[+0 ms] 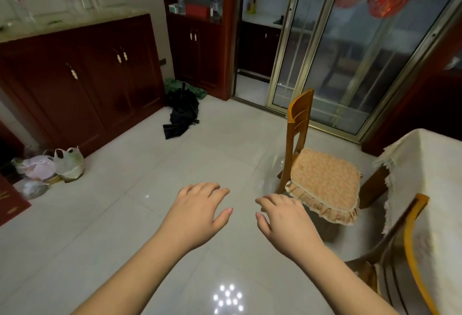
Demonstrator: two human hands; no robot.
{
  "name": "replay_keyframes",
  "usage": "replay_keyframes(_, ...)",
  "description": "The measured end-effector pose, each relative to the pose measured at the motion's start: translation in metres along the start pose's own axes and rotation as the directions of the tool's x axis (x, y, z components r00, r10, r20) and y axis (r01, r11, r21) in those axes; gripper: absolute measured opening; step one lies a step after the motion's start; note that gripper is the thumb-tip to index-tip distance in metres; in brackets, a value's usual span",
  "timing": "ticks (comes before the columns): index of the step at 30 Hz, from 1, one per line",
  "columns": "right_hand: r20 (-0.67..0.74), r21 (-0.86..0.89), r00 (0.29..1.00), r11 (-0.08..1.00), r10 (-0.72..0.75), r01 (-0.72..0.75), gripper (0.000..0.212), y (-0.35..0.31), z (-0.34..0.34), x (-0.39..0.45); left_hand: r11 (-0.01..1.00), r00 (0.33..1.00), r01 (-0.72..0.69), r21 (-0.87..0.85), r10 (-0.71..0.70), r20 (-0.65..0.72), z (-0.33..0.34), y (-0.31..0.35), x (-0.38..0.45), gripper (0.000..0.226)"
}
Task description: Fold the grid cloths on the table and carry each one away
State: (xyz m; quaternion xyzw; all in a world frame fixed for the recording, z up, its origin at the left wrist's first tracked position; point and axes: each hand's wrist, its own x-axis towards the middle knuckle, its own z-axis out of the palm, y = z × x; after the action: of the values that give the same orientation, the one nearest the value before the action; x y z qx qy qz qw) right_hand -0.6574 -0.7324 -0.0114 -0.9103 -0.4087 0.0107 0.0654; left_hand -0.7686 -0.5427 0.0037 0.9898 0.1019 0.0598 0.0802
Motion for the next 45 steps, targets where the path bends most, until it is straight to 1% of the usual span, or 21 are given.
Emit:
replay_keyframes(3,0.006,-0.009,1.000,1.000,0.025,-0.025,0.042,0.001,-0.004,0.032,0.999,0.998,-0.031,-0.011,0.032,0.045,0.000,-0.019,0.027,0.072)
replay_keyframes(6,0.018,-0.010,0.999,0.999,0.045,-0.045,0.043,0.009,-0.003,0.060,0.999,0.998,-0.050,-0.020,0.051,0.023,0.008,-0.031,0.056,0.068)
replay_keyframes(11,0.019,-0.020,0.997,0.997,0.080,-0.080,0.042,0.034,0.007,0.109,0.994,0.989,-0.099,-0.044,0.103,0.104,0.020,-0.039,0.122,0.074)
replay_keyframes(13,0.004,-0.029,0.996,0.995,0.091,-0.091,0.041,0.049,0.011,0.133,0.992,0.986,-0.119,-0.031,0.122,0.116,0.027,-0.040,0.155,0.072)
replay_keyframes(17,-0.050,-0.047,0.993,0.993,0.105,-0.107,0.038,0.084,0.015,0.188,0.989,0.977,-0.149,0.003,0.146,0.154,0.048,-0.040,0.221,0.059)
replay_keyframes(19,-0.064,-0.062,0.991,0.991,0.117,-0.121,0.036,0.103,0.017,0.214,0.988,0.972,-0.152,0.005,0.148,0.180,0.053,-0.039,0.253,0.058)
replay_keyframes(21,-0.063,-0.065,0.989,0.989,0.132,-0.136,0.034,0.118,0.019,0.238,0.987,0.974,-0.158,0.021,0.152,0.169,0.054,-0.041,0.283,0.059)
replay_keyframes(23,-0.077,-0.074,0.987,0.986,0.144,-0.149,0.032,0.133,0.021,0.262,0.987,0.976,-0.155,0.035,0.148,0.161,0.050,-0.042,0.311,0.063)
replay_keyframes(26,-0.079,-0.100,0.985,0.982,0.152,-0.159,0.030,0.148,0.026,0.294,0.990,0.962,-0.140,0.026,0.130,0.239,0.047,-0.048,0.349,0.080)
replay_keyframes(29,-0.085,-0.089,0.985,0.983,0.151,-0.158,0.030,0.156,0.032,0.325,0.990,0.963,-0.138,0.020,0.129,0.236,0.050,-0.059,0.380,0.085)
replay_keyframes(33,-0.081,-0.073,0.986,0.986,0.146,-0.152,0.031,0.162,0.041,0.371,0.989,0.962,-0.151,0.010,0.144,0.231,0.055,-0.086,0.421,0.079)
replay_keyframes(37,-0.136,-0.090,0.981,0.984,0.141,-0.154,0.030,0.161,0.055,0.431,0.987,0.968,-0.163,-0.011,0.162,0.194,0.066,-0.131,0.466,0.066)
replay_keyframes(40,-0.146,-0.091,0.977,0.981,0.155,-0.169,0.044,0.152,0.062,0.481,0.989,0.967,-0.147,-0.021,0.148,0.209,0.072,-0.174,0.502,0.066)
replay_keyframes(42,-0.174,-0.093,0.972,0.980,0.159,-0.177,0.046,0.145,0.063,0.509,0.987,0.966,-0.162,-0.015,0.161,0.202,0.068,-0.195,0.523,0.068)
replay_keyframes(45,-0.181,-0.059,0.965,0.977,0.190,-0.204,0.044,0.133,0.060,0.558,0.979,0.962,-0.200,-0.036,0.203,0.185,0.055,-0.227,0.561,0.075)
